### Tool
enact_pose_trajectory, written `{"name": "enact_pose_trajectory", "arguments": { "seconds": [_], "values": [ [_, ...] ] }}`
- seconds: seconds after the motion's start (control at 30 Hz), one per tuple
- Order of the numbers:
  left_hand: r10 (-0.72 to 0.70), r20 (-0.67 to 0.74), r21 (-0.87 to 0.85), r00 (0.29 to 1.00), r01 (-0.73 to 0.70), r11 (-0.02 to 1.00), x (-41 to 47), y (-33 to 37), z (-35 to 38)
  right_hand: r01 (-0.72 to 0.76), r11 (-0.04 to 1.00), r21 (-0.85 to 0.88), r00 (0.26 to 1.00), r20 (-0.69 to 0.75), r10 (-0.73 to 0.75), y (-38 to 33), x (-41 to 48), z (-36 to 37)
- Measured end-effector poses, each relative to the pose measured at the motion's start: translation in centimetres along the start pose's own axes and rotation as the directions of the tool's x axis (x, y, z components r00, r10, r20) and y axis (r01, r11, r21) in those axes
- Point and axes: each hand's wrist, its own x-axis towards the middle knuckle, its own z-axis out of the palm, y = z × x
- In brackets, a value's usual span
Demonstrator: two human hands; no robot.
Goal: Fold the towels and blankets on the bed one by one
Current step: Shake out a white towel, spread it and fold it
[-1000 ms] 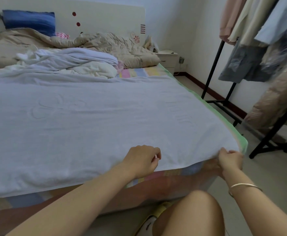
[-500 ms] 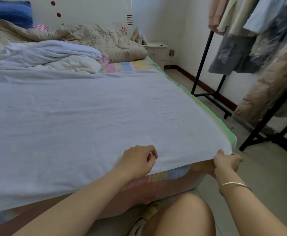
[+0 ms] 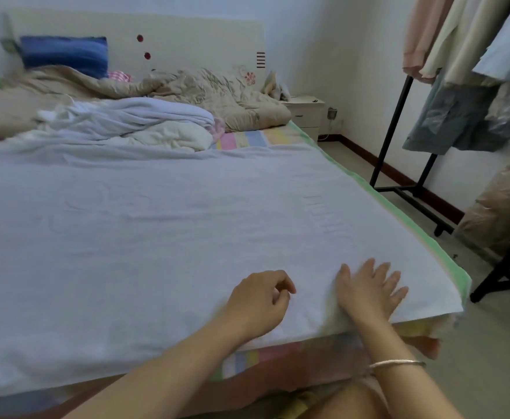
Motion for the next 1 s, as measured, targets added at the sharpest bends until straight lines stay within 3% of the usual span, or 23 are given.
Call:
{"name": "enact_pose_trajectory", "arguments": {
  "seconds": [0.03,0.2,0.33,0.47,0.67,0.83,0.9,0.93,1.0],
  "values": [
    [-0.010,-0.060,0.015,0.998,0.011,1.000,0.1,-0.5,-0.8,-0.002,1.000,0.025,1.000,0.030,0.001,-2.0,-0.5,-0.1],
    [-0.100,-0.328,0.035,0.939,0.117,0.992,2.1,-6.3,-7.6,0.317,0.948,-0.007,0.940,0.136,-0.314,-15.0,-4.3,3.6],
    [-0.182,-0.427,0.087,0.886,0.241,0.967,2.1,-15.5,-14.7,0.372,0.926,-0.060,0.920,0.156,-0.359,-22.4,-4.9,7.0],
    [-0.280,-0.425,0.244,0.861,0.407,0.880,1.7,-25.7,-21.0,0.447,0.893,-0.045,0.885,0.163,-0.435,-30.7,-4.1,10.0],
    [-0.429,-0.372,0.297,0.823,0.544,0.785,3.6,-34.3,-26.7,0.602,0.798,-0.024,0.779,0.237,-0.581,-42.6,-3.5,14.1],
    [-0.431,-0.364,0.339,0.826,0.548,0.765,8.0,-38.9,-29.0,0.818,0.570,0.072,0.505,0.384,-0.773,-50.7,-3.1,16.7],
    [-0.409,-0.369,0.347,0.835,0.532,0.773,10.2,-39.8,-29.3,0.833,0.512,0.209,0.430,0.337,-0.838,-52.1,-1.2,16.6],
    [-0.392,-0.369,0.343,0.843,0.515,0.786,11.4,-40.0,-29.3,0.825,0.495,0.272,0.427,0.274,-0.862,-52.5,0.4,16.4],
    [-0.340,-0.371,0.329,0.864,0.465,0.822,14.5,-40.2,-29.1,0.803,0.514,0.301,0.497,0.138,-0.857,-52.5,4.8,15.8]
  ]
}}
